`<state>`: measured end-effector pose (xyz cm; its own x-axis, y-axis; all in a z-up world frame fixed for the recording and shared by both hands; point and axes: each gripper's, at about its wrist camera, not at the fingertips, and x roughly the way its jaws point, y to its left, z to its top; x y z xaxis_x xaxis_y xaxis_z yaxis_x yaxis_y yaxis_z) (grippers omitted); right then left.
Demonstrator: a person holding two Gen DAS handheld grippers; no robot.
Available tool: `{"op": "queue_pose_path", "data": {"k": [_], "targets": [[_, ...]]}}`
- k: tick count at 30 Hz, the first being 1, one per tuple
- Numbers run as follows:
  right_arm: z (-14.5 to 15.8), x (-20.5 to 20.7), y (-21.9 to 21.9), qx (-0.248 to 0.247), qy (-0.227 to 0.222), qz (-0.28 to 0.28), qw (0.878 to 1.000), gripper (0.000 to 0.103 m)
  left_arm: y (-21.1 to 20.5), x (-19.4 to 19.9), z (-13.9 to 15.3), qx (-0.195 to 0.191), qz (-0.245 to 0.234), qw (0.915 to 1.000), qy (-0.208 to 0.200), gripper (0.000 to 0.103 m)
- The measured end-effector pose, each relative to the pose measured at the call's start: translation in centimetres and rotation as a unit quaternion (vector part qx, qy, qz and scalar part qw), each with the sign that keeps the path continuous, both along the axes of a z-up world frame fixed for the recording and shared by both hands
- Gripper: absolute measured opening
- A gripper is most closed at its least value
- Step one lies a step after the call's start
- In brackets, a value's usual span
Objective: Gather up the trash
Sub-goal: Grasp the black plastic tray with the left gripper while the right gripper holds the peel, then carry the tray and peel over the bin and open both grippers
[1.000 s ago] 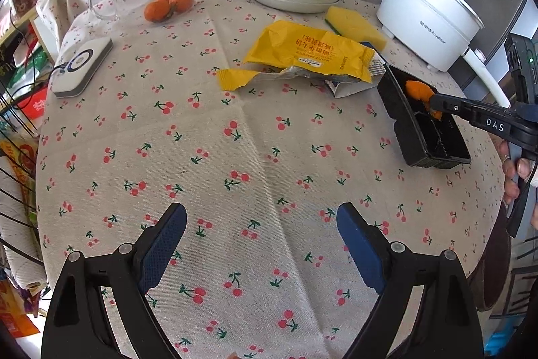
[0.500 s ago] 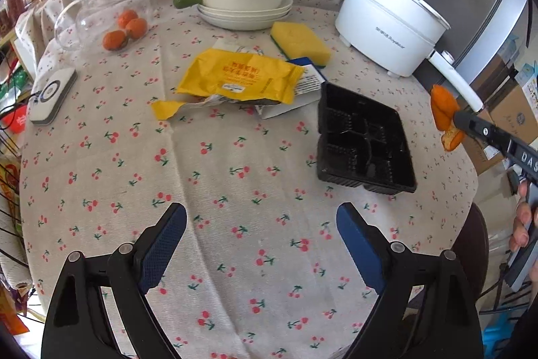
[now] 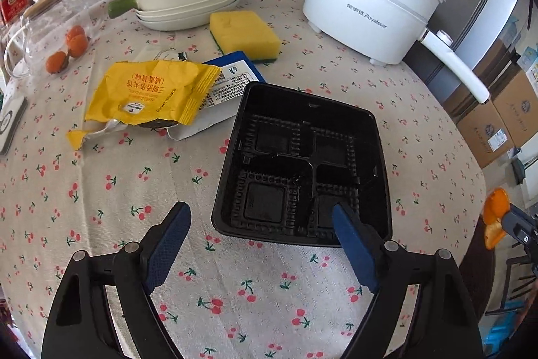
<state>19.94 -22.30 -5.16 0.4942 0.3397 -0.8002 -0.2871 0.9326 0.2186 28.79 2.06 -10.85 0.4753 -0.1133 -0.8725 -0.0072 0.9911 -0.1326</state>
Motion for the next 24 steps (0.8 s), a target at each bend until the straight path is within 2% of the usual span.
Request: {"op": "queue_pose_path", "data": {"k": [1, 3, 8, 14, 18, 24], "targets": [[-0.2, -0.2, -0.4, -0.003, 0.002, -0.003, 1.0, 0.014, -0.1, 0.1, -0.2, 0.006, 0.002, 1.0, -0.001, 0.079], [-0.8, -0.6, -1.2, -0.009, 0.008, -0.008, 1.0, 0.014, -0.1, 0.2, -0.6, 0.007, 0.002, 1.0, 0.0, 0.064], [-1.5, -1.3, -2.6, -0.018, 0.021, -0.027, 0.999, 0.014, 0.2, -1.3, -0.4, -0.007, 0.01, 0.9999, -0.008, 0.062], [-0.1, -2.5, -2.7, -0.015, 0.02, -0.044, 0.999, 0.014, -0.3, -4.6, 2.1, -0.013, -0.01, 0.9997, -0.018, 0.062], [1.1, -4.5, -2.5, -0.012, 0.015, -0.049, 0.999, 0.014, -1.5, -7.6, 3.6, 0.005, -0.034, 0.9991, -0.025, 0.062], [2.2, -8.0, -3.3, -0.002, 0.018, -0.069, 0.997, 0.014, -2.8, -11.8, 4.2, 0.022, -0.066, 0.9973, -0.026, 0.062]]}}
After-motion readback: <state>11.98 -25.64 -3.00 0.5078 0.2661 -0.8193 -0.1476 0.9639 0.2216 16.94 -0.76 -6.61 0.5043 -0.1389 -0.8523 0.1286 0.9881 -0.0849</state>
